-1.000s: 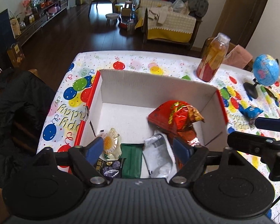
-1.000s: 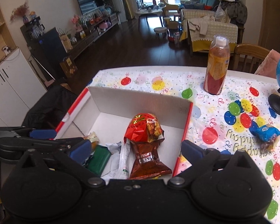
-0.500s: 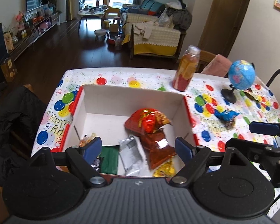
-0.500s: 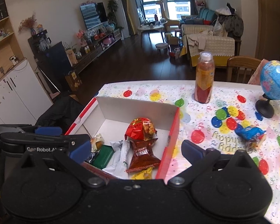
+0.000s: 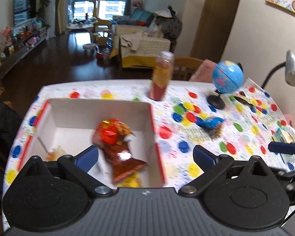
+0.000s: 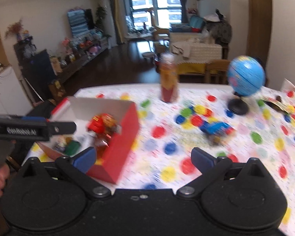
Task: Organize snacks
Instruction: 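Move both tools back from the box toward the remaining snacks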
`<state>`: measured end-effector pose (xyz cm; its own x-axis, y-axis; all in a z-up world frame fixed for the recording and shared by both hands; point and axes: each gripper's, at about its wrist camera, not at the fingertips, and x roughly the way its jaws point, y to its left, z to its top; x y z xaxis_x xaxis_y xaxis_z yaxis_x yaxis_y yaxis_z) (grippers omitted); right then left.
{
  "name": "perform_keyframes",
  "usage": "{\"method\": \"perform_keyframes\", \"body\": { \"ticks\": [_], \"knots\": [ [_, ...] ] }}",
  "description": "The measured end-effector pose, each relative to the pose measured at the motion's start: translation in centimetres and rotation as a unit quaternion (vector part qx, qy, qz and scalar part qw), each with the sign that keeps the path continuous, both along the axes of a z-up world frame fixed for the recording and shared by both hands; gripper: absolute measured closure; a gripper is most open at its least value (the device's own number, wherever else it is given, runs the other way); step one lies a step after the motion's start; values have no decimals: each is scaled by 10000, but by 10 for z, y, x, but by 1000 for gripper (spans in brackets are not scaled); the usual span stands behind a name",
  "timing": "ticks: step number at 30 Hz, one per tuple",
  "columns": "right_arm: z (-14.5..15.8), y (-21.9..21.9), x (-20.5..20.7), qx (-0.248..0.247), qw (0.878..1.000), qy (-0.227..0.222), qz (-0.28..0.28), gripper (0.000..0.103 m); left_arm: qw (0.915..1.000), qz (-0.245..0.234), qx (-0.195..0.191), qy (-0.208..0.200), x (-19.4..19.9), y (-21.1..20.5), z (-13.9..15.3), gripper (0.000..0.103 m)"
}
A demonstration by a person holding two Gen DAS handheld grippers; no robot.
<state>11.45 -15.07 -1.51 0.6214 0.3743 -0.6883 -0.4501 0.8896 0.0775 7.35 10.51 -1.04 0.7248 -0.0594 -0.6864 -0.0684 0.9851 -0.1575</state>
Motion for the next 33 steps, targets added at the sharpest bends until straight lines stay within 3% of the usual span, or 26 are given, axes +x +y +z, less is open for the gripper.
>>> {"method": "perform_keyframes", "body": {
  "ticks": [6, 10, 14, 20, 27, 33],
  "knots": [
    [-30, -43, -7, -282, 9991, 253, -167, 5, 9995, -232, 153, 118, 16, -52, -15, 0],
    [-47, -67, -8, -501, 9981, 310, -185, 7, 9978, -507, 43, 416, 32, -83, -32, 0],
    [-53, -100, 11, -484, 9971, 397, -434, 10, 9958, -652, 277, 576, 40, -114, -52, 0],
    [-57, -137, 48, -306, 9958, 472, -719, 9, 9965, -423, 228, 690, 46, -147, -72, 0],
    [-72, -143, 98, -184, 9960, 454, -752, 15, 9907, -749, 455, 1040, 45, -188, -103, 1],
    [-90, -123, 136, -295, 9987, 276, -321, 22, 9880, -828, 485, 1212, 45, -199, -121, 1]
  ]
}}
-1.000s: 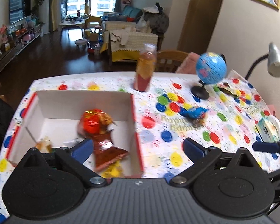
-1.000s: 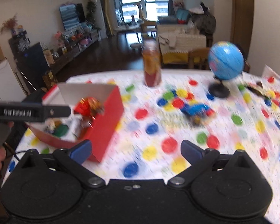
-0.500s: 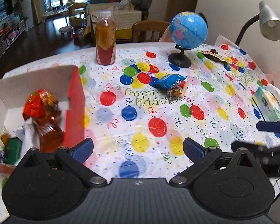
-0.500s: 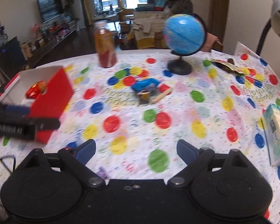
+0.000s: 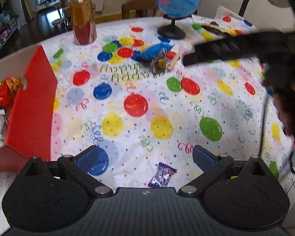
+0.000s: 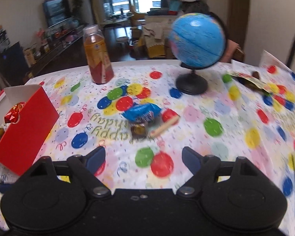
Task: Organize snacks
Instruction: 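Move both tools back from the box toward the remaining snacks, then grasp the small brown candy with the right tool while the left tool grasps the purple candy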
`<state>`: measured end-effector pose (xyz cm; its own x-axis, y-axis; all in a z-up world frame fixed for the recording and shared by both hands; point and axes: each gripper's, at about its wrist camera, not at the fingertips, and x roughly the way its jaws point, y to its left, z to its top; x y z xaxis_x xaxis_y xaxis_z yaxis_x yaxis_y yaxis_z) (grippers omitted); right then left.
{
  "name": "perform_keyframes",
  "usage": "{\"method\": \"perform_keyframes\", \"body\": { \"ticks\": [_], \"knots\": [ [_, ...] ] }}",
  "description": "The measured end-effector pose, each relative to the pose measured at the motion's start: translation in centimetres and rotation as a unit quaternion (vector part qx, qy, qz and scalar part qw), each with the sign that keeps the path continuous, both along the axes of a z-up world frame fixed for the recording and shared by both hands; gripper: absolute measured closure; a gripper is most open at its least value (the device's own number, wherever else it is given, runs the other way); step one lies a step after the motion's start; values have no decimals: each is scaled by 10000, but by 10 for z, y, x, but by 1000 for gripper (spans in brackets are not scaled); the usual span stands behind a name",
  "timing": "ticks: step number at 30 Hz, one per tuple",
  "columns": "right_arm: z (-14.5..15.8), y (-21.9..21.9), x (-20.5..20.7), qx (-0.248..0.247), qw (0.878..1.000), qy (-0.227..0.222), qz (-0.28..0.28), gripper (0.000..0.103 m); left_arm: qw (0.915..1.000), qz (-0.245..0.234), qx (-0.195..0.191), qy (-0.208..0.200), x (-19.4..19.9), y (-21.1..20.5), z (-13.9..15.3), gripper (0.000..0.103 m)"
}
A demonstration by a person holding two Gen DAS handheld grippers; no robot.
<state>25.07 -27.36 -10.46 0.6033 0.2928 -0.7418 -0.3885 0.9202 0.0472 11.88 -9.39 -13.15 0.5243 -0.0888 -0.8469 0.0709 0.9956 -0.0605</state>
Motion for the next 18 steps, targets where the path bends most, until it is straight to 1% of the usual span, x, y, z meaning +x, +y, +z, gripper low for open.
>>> {"method": "perform_keyframes", "body": {
  "ticks": [1, 3, 5, 6, 8, 11, 16, 17, 18],
  "knots": [
    [-4, 3, 7, -1, 10000, 0, 39, 22, 10000, -4, -9, 72, 0, 0, -4, 1],
    [-13, 10, 18, -21, 10000, -2, 95, 29, 9998, -54, 8, 177, 0, -2, -12, 1],
    [-22, 16, 28, -76, 9998, -14, 164, 31, 9995, -184, 46, 260, 0, -6, -18, 1],
    [-26, 19, 33, -127, 9997, 4, 191, 34, 9992, -257, 56, 299, 0, -8, -21, 1],
    [-34, 24, 41, -216, 9995, 31, 239, 39, 9985, -381, 45, 379, 3, -12, -25, 7],
    [-41, 31, 54, -293, 9992, 116, 229, 42, 9969, -552, -4, 555, 6, -18, -32, 18],
    [-52, 42, 70, -325, 9988, 231, 277, 49, 9952, -704, -3, 675, 10, -22, -39, 29],
    [-54, 44, 71, -344, 9986, 244, 315, 52, 9951, -717, 8, 682, 10, -22, -40, 35],
    [-57, 47, 73, -384, 9984, 250, 345, 54, 9950, -723, 31, 695, 10, -22, -41, 38]
  ]
}}
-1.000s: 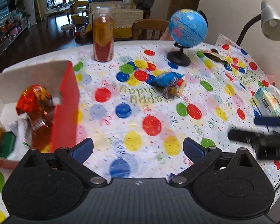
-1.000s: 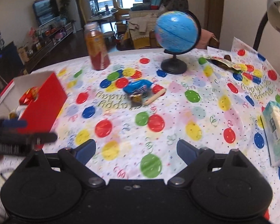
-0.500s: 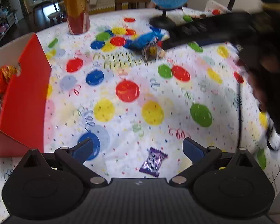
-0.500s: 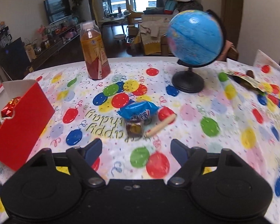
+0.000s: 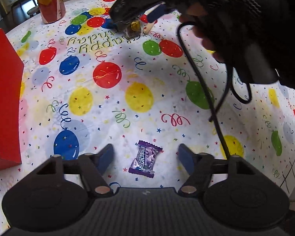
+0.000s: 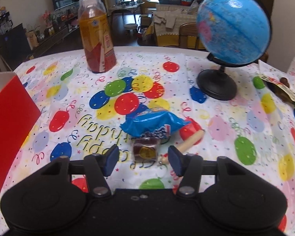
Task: Organize snacks
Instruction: 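Grasp the small brown candy with the right tool while the left tool grasps the purple candy, then lift both held candies and carry them over the red box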
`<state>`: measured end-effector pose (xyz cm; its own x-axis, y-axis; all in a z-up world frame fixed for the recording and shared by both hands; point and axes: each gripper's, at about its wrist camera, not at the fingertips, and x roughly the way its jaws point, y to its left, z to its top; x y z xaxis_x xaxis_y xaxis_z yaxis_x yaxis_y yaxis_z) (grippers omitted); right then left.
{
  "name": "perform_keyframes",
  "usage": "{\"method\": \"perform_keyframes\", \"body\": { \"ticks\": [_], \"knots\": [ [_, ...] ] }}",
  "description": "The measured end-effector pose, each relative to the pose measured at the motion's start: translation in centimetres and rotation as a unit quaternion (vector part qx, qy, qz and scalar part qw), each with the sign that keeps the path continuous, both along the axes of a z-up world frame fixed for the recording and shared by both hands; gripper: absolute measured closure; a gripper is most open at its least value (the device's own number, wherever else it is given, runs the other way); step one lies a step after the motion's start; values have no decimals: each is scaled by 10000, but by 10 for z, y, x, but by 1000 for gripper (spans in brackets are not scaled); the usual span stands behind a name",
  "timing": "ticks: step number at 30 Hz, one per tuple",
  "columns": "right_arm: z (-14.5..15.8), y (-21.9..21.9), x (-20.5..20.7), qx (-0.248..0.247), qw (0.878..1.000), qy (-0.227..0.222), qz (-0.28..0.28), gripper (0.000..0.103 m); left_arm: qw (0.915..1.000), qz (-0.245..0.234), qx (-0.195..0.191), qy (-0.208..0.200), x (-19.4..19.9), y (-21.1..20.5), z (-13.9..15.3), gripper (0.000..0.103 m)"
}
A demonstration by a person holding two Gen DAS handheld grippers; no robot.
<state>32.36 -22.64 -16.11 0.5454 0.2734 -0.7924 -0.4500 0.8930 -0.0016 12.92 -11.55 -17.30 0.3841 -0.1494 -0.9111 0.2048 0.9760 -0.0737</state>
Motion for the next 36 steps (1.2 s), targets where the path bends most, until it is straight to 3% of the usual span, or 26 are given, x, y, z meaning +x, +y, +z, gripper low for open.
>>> {"method": "perform_keyframes", "body": {
  "ticks": [2, 7, 14, 23, 36],
  "knots": [
    [-5, 5, 3, -83, 10000, 2, 28, 57, 10000, -34, 62, -1, 0, -1, -3, 44],
    [-17, 10, 10, -307, 9995, 111, 27, 72, 9997, -99, 200, -121, -3, -4, -4, 50],
    [-15, 10, 6, -359, 9992, 197, -1, 75, 9988, -275, 312, -253, -9, -9, -2, 76],
    [2, 3, -26, -264, 9986, 434, 141, 75, 9996, -119, 136, -197, -16, 1, 2, 78],
    [51, -10, -107, -4, 9981, 490, 360, 75, 9972, 606, -171, -407, -37, 54, 33, 78]
  ]
}}
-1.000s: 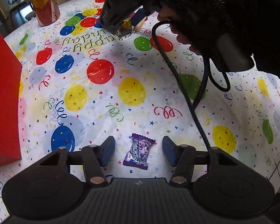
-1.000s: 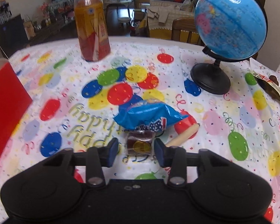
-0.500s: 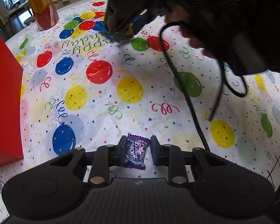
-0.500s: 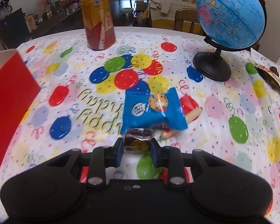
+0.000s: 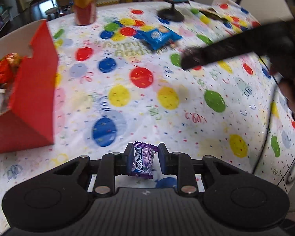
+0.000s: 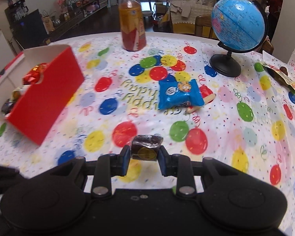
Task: Organize snacks
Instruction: 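Lift both held candies and carry them over the red box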
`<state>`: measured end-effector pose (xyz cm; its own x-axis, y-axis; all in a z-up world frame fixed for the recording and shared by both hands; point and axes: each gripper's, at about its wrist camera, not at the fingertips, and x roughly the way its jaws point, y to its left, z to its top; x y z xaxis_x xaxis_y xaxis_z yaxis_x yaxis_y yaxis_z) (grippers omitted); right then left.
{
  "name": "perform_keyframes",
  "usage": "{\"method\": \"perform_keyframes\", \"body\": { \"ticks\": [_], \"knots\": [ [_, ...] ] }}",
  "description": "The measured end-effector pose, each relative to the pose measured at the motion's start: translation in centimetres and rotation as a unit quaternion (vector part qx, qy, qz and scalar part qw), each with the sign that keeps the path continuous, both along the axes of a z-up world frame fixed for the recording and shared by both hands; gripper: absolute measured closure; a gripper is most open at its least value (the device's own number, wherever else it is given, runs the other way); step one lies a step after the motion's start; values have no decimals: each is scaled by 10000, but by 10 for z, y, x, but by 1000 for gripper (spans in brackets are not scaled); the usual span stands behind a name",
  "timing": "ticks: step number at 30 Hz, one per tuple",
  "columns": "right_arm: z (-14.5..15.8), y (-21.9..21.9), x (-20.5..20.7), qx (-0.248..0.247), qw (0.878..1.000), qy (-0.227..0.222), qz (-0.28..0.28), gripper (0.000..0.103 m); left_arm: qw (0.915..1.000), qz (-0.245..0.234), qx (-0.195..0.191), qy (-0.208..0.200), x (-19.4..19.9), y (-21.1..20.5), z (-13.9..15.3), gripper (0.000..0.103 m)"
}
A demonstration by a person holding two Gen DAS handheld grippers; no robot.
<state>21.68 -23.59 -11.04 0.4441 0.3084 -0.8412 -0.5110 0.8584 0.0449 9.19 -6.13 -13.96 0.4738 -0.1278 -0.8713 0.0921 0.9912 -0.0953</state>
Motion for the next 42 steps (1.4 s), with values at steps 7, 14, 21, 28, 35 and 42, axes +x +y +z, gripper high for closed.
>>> {"method": "perform_keyframes", "body": {
  "ticks": [7, 14, 21, 28, 35, 42],
  "knots": [
    [30, 16, -27, -42, 9997, 27, 245, 75, 9993, 341, -52, -159, -5, 38, 32, 78],
    [53, 59, -46, -373, 9960, 195, 785, 75, 9982, 536, 39, -273, -8, 86, 67, 78],
    [77, 117, -61, -589, 9881, 138, 1411, 75, 9966, 634, 174, -502, -10, 136, 104, 78],
    [93, 176, -67, -750, 9784, 53, 1924, 75, 9939, 828, 268, -677, -11, 193, 128, 78],
    [92, 233, -68, -849, 9689, 19, 2325, 75, 9909, 1029, 464, -732, -8, 250, 138, 77],
    [75, 281, -55, -986, 9641, 40, 2463, 75, 9897, 1131, 626, -615, 8, 299, 133, 77]
  ]
}}
